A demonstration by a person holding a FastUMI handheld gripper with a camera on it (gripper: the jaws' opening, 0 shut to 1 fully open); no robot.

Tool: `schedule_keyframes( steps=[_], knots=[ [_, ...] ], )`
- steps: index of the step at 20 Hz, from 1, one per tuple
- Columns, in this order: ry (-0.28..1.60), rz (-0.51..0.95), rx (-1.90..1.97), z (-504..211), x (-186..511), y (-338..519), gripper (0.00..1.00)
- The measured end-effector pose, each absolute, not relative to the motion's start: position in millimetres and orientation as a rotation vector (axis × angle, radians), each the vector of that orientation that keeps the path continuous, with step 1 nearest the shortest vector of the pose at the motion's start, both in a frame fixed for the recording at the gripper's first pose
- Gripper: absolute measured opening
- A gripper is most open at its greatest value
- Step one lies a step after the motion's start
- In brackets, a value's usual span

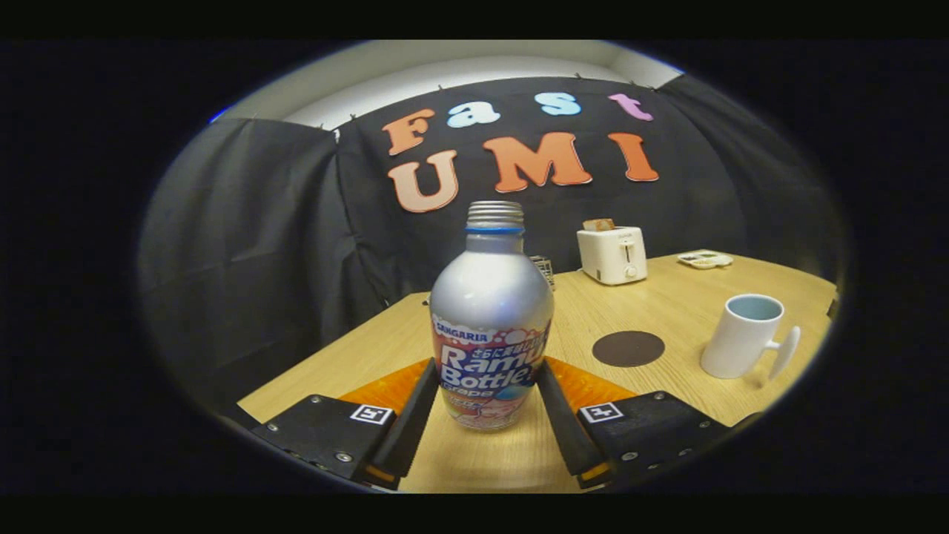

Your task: Take the bottle from table, then pour the juice into the cup, finally place the bottle on the coaster

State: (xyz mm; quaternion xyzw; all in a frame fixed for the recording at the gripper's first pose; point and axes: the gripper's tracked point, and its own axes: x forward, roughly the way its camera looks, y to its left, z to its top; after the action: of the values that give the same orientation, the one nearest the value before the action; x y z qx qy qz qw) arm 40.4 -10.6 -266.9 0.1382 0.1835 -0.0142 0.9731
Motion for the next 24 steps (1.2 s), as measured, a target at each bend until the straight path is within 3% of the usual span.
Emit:
schedule_keyframes(
  steps=[13,24],
  knots=[
    [0.421,-0.154,0.702,-286.7,42.2,-81.6,0.76],
    [0.36,-0.234,1.11,-288.2,35.6,-109.4,0.75]
  ],
)
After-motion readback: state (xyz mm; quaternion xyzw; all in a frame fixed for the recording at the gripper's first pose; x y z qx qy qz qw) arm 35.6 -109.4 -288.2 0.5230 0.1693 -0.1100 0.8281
